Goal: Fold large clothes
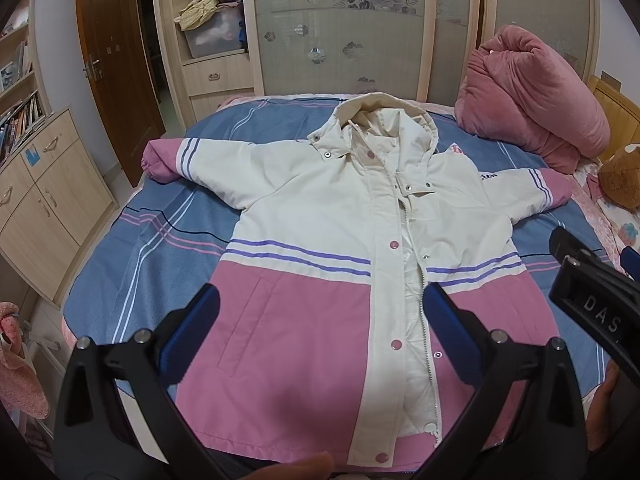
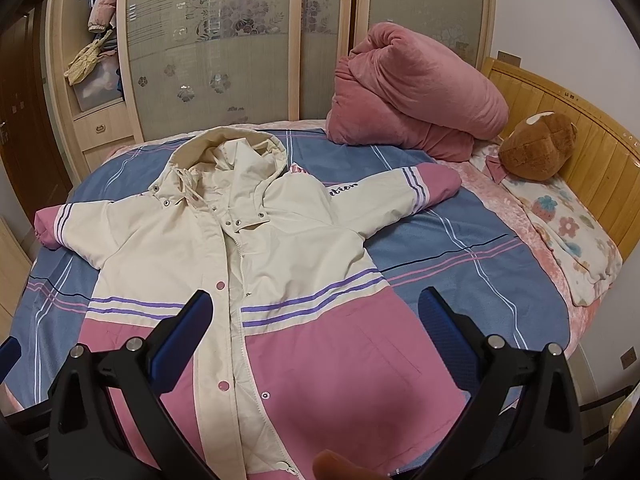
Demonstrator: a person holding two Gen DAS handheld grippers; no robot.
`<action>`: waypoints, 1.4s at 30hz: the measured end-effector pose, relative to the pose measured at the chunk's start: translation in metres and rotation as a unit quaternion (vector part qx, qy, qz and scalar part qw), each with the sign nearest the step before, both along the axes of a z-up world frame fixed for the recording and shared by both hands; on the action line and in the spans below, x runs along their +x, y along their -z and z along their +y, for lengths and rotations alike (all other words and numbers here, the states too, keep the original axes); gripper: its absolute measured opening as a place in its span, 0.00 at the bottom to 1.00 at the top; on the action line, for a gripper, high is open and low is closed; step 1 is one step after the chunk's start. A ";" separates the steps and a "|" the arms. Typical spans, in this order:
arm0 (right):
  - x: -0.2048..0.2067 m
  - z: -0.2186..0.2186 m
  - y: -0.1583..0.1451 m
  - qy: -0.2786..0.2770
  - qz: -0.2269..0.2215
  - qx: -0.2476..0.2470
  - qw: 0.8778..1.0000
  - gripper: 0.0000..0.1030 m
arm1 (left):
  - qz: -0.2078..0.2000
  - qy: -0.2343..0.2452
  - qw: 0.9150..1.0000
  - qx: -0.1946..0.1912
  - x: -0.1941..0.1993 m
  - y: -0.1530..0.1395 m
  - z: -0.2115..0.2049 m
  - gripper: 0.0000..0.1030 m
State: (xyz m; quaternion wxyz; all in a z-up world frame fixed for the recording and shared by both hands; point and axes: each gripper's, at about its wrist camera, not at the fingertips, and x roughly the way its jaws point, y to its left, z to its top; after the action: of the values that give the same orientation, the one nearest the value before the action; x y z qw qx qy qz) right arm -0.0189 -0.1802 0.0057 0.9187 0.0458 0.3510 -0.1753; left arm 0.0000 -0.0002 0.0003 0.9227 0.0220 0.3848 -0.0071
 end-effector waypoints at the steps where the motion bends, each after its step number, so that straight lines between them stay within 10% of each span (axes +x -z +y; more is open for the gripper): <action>1: 0.000 0.000 0.000 0.000 0.000 0.000 1.000 0.99 | 0.000 0.000 1.000 0.000 0.000 0.000 0.000 0.98; 42: 0.001 -0.004 0.015 -0.001 0.006 0.004 1.000 0.99 | 0.004 -0.001 1.000 0.000 -0.002 -0.002 -0.005 0.98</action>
State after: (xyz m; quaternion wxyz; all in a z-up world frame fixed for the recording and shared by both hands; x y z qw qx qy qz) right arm -0.0174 -0.1842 -0.0095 0.9164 0.0487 0.3574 -0.1735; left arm -0.0019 -0.0053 0.0018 0.9212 0.0219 0.3883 -0.0066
